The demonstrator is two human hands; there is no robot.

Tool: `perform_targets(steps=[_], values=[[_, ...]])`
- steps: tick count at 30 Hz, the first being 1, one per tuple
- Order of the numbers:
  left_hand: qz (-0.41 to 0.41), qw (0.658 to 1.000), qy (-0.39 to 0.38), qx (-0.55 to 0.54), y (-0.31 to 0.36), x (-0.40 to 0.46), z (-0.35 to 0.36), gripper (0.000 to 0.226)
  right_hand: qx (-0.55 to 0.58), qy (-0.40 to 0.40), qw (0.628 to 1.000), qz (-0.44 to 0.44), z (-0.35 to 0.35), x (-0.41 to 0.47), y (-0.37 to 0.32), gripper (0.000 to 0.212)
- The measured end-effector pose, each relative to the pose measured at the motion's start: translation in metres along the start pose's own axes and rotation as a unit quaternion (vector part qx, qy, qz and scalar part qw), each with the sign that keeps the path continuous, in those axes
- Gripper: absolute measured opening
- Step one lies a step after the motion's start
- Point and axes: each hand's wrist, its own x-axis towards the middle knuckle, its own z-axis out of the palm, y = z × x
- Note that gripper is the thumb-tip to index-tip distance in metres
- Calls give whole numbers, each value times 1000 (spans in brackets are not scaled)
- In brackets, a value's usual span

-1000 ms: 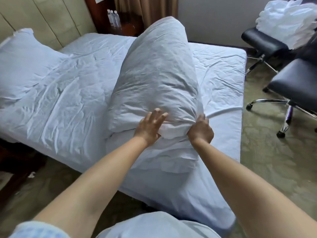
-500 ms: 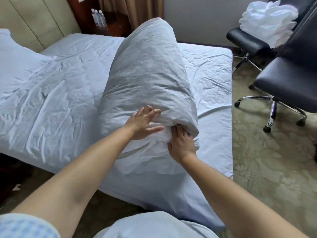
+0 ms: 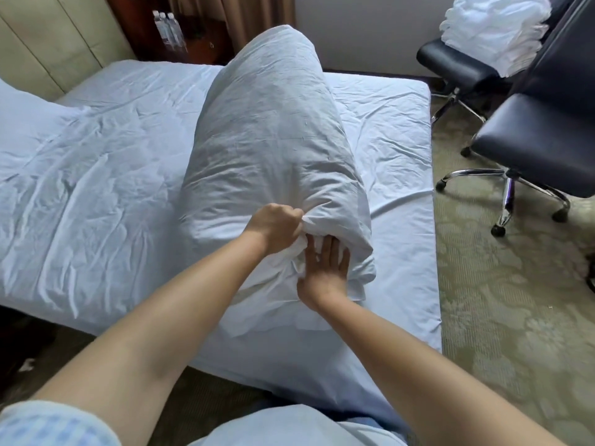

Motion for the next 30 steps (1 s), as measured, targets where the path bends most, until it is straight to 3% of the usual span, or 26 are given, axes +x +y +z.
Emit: perform_targets(steps=[5,7,10,11,14,16,20,23,24,26,30], values=[[-43,997,32,-62,-5,8,-4,18,9,27,1000,6,-7,25,0,83],[-45,991,84,-91,-2,10,-14,22,19,66,998,3,-22,47,1,75],[-16,970,203,-130,-2,5,-32,22,57,41,998,7,-36,80,-10,51],[-19,972,183,-146,-3,4,-34,18,61,38,997,16,-35,85,-14,46],[-29,989,-5,-142,-7,5,-12,13,59,70,995,49,-17,73,-12,37],[-37,984,-60,-163,-11,1,9,23,49,81,995,31,-5,52,-2,34],[-58,973,-37,-219,-13,-7,27,29,10,92,996,-21,-7,29,18,32],[-40,973,-18,-228,-17,-10,22,27,10,241,969,-52,-9,10,17,5],[-25,976,1,-216,-21,-12,20,31,19,310,948,-74,-7,6,15,7],[-17,988,-6,-154,-30,-22,15,51,30,387,912,-133,-7,0,8,17],[-95,990,-82,-70,-55,-52,22,105,-41,416,883,-214,-15,9,-6,42]])
